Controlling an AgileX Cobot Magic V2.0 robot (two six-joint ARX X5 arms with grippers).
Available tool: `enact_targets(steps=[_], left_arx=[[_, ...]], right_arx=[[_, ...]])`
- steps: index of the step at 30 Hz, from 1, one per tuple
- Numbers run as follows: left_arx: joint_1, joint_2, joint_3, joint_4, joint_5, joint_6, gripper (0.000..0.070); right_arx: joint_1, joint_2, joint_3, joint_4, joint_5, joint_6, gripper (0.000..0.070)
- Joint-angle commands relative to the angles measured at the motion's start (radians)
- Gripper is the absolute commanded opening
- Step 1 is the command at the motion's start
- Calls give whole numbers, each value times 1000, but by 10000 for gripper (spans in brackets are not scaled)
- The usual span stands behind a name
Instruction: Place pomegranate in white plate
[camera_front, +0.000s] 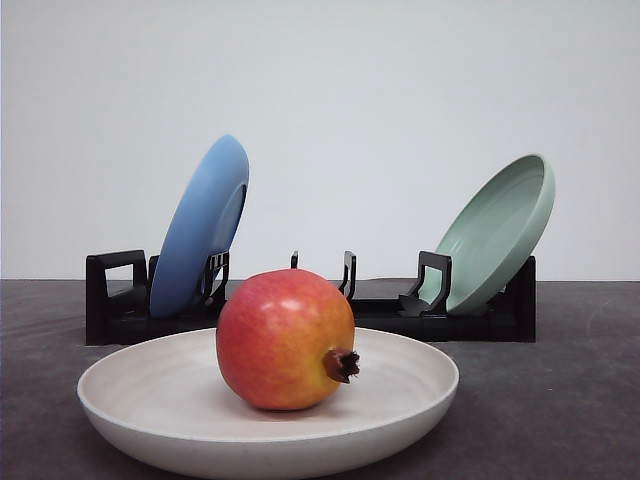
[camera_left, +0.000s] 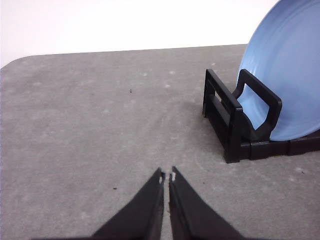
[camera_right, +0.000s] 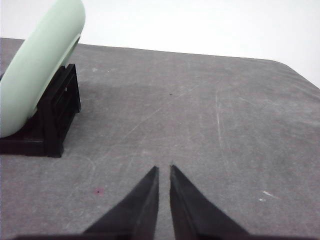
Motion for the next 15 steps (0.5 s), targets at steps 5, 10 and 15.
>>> enact_targets(steps=[5, 10, 15], left_arx=[[0, -2, -12, 0, -4, -5, 0], [0, -2, -12, 0, -5, -5, 0], [0, -2, -12, 0, -4, -5, 0]], right_arx=[[-2, -2, -4, 6, 0, -4, 37], [-2, -2, -4, 6, 0, -4, 37], [-2, -2, -4, 6, 0, -4, 37]])
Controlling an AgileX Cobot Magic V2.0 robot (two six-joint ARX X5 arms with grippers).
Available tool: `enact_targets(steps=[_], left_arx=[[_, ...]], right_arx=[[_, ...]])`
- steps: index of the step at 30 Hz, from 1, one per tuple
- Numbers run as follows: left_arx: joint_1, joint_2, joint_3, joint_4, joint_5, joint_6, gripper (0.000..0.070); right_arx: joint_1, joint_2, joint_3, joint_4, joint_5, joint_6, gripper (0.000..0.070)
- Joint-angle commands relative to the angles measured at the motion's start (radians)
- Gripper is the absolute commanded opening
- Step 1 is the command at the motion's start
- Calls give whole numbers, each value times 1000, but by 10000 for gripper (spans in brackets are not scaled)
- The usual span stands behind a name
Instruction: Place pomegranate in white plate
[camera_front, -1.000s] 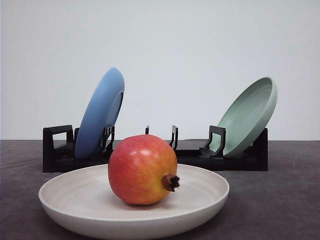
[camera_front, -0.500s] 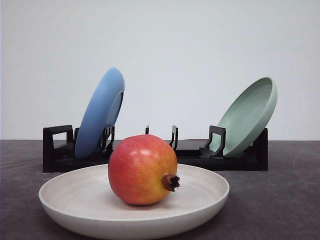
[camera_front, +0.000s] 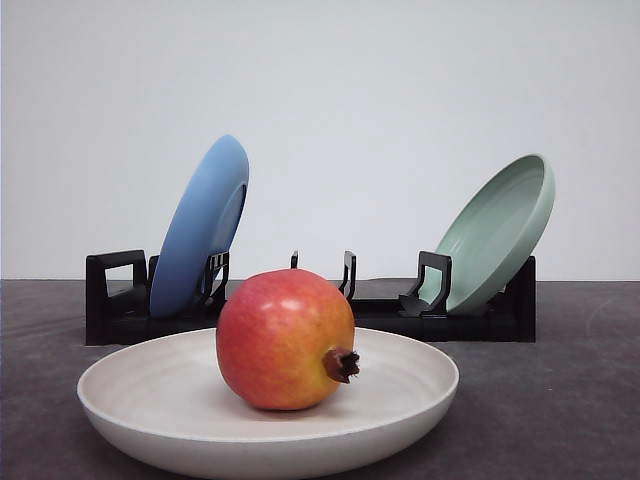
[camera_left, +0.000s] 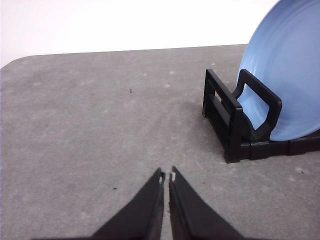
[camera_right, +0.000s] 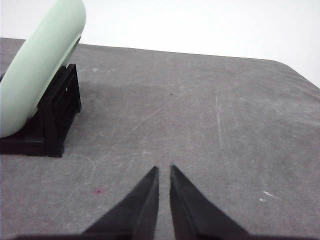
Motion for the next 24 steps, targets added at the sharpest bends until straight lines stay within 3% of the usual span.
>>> enact_targets(steps=[1, 24], left_arx=[[0, -2, -12, 0, -4, -6, 0], [0, -2, -12, 0, -4, -6, 0]], right_arx=[[-2, -2, -4, 6, 0, -4, 38], [-2, -2, -4, 6, 0, -4, 38]])
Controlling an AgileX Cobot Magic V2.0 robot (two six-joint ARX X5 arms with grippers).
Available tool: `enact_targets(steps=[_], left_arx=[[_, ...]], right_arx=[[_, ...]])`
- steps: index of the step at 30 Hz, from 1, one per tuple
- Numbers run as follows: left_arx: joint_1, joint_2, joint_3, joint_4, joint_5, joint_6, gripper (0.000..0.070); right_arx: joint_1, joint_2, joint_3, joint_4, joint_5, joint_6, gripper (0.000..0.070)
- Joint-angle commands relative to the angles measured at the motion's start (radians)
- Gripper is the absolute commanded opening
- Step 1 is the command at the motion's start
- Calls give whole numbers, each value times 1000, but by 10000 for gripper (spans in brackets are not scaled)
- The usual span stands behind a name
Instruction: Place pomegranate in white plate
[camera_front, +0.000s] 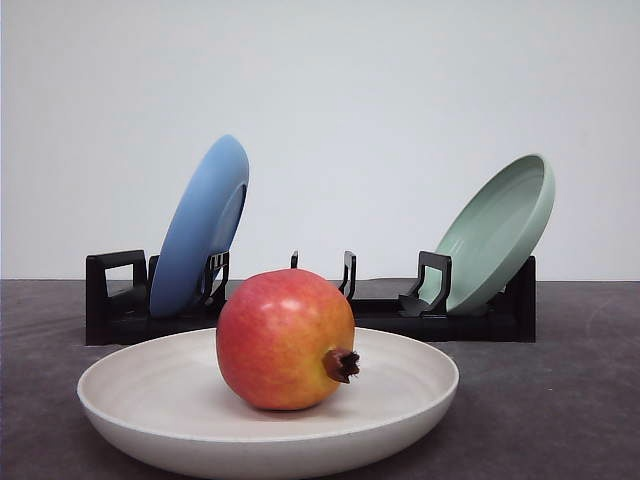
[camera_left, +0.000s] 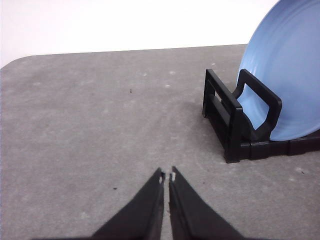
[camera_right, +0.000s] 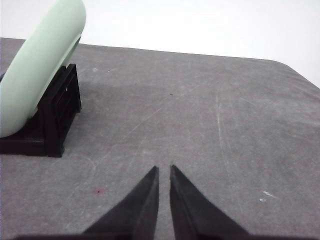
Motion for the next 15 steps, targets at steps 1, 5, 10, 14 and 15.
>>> enact_targets(steps=[1, 5, 10, 14, 15], left_arx=[[0, -2, -12, 0, -5, -5, 0], [0, -2, -12, 0, -4, -5, 0], [0, -2, -12, 0, -4, -5, 0], [0, -2, -12, 0, -4, -5, 0], [0, -2, -12, 0, -5, -6, 0]], right_arx=[[-2, -2, -4, 6, 0, -4, 37], [-2, -2, -4, 6, 0, -5, 37], [-2, -2, -4, 6, 0, -4, 37], [-2, -2, -4, 6, 0, -4, 37], [-2, -2, -4, 6, 0, -4, 38]])
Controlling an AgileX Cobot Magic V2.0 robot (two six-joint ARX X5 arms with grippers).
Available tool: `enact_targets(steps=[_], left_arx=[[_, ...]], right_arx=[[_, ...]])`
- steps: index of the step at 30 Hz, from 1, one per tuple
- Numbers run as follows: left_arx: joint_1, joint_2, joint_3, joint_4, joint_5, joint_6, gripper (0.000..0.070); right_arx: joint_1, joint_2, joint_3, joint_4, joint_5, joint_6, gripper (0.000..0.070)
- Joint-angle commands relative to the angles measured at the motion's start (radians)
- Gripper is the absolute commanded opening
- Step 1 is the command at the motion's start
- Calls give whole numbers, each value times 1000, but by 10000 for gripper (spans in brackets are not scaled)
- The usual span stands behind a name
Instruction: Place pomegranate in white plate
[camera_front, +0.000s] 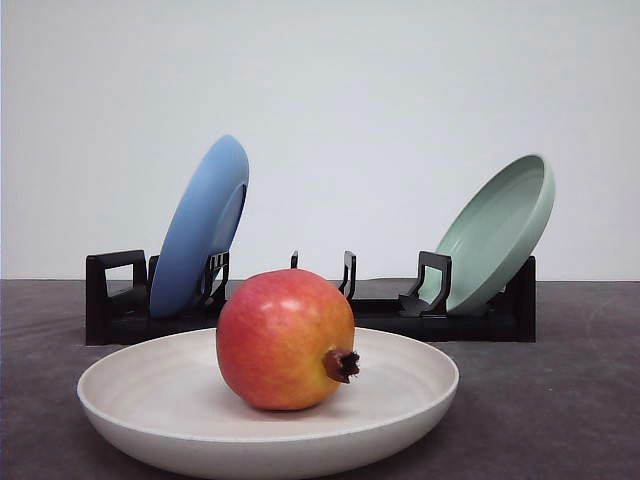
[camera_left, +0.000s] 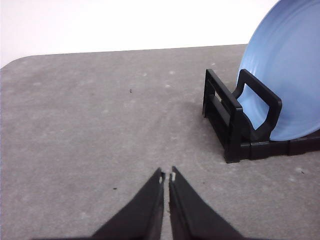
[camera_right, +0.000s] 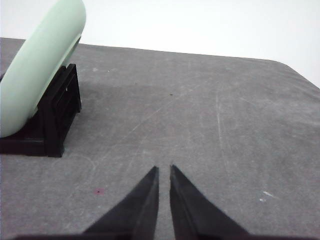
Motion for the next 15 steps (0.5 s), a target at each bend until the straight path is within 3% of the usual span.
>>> enact_targets(steps=[1, 15], left_arx=[[0, -2, -12, 0, -4, -5, 0], [0, -2, -12, 0, -4, -5, 0]], right_arx=[[-2, -2, -4, 6, 0, -4, 37], [-2, -2, -4, 6, 0, -5, 37]])
